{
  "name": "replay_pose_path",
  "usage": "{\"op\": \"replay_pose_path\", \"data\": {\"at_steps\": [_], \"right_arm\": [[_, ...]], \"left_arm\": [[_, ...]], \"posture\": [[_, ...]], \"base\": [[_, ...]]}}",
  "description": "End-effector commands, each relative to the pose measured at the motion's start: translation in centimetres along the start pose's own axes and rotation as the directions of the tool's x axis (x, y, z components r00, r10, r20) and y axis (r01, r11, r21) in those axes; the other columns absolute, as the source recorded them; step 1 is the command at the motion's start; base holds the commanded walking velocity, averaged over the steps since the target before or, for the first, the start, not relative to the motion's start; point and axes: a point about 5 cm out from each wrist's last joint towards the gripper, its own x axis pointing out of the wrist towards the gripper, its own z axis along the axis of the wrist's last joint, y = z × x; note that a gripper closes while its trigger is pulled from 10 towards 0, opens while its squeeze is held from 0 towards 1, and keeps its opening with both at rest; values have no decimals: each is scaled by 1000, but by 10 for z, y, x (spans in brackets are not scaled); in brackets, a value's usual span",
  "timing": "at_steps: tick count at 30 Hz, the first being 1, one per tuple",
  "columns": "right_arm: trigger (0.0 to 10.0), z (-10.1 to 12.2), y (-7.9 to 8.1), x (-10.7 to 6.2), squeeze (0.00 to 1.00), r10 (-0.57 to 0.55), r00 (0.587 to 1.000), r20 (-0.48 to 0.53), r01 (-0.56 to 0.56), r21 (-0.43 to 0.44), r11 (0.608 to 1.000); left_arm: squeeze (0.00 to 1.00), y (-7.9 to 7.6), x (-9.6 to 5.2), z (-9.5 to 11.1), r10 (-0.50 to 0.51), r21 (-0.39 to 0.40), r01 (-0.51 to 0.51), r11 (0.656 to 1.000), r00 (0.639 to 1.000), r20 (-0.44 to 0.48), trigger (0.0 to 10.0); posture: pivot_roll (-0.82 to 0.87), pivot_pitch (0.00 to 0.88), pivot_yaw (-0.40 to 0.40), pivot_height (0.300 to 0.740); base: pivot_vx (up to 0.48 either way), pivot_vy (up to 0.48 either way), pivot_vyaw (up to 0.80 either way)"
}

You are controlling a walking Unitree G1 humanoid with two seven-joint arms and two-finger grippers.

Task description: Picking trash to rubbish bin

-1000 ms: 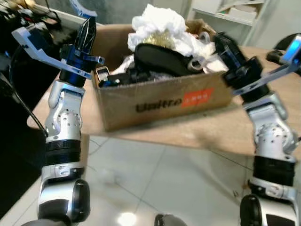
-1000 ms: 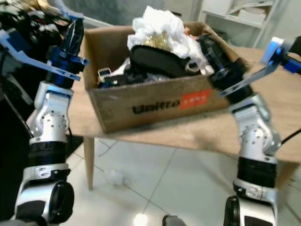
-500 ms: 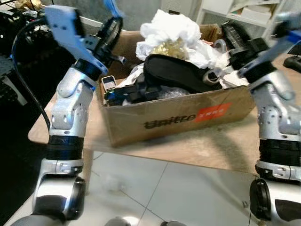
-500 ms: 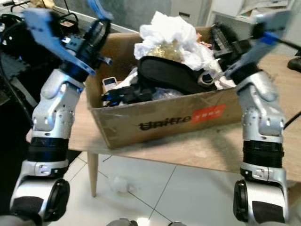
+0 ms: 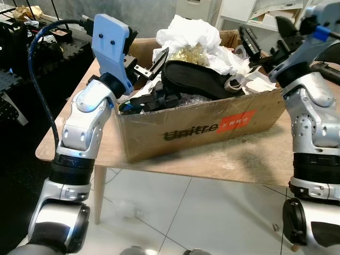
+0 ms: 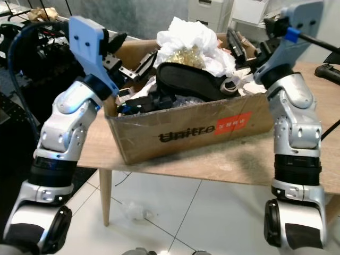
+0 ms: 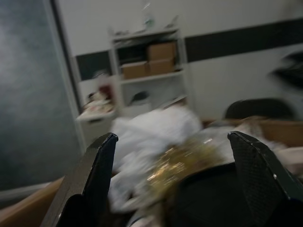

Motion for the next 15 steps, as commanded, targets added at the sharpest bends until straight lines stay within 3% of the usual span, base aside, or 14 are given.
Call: {"op": "replay_pose_path", "data": {"at_steps": [1, 2, 3, 5, 6, 10, 15], "right_arm": [[10000, -12, -3, -4, 1000, -31, 997, -72, 29, -17, 999], [10000, -12, -3, -4, 1000, -31, 997, -72, 29, -17, 999], [10000, -13, -3, -4, 1000, -34, 996, -78, 32, -19, 999], [10000, -11, -1, -5, 1000, -19, 999, -42, 20, 22, 1000], [10000, -7, 1, -5, 0, -8, 1000, -8, 8, 60, 998], [10000, -1, 4, -6, 0, -5, 996, 87, -14, 216, 976], [10000, -2, 6, -9, 0, -16, 995, 99, -14, 301, 953]], "left_arm": [[1000, -13, 1, 4, -68, -39, 69, 997, 997, 28, 10000], [1000, -13, 1, 4, -68, -39, 69, 997, 997, 28, 10000], [90, -14, 2, 5, -72, -51, 74, 996, 997, 34, 10000], [90, -16, 2, 8, -77, -74, 81, 994, 995, 59, 10000], [0, -16, 2, 11, -67, -106, 75, 991, 994, 84, 10000], [0, -12, 1, 22, -29, -264, 74, 962, 985, 172, 10000], [0, -8, -2, 28, 3, -368, 80, 926, 976, 219, 10000]], "posture": [[-16, 96, 26, 740], [-16, 96, 26, 740], [-16, 96, 26, 740], [-16, 95, 27, 740], [-16, 95, 27, 740], [-15, 94, 26, 740], [-9, 95, 25, 740]], "base": [[0, 0, 0], [0, 0, 0], [0, 0, 0], [0, 0, 0], [0, 0, 0], [0, 0, 0], [0, 0, -158]]}}
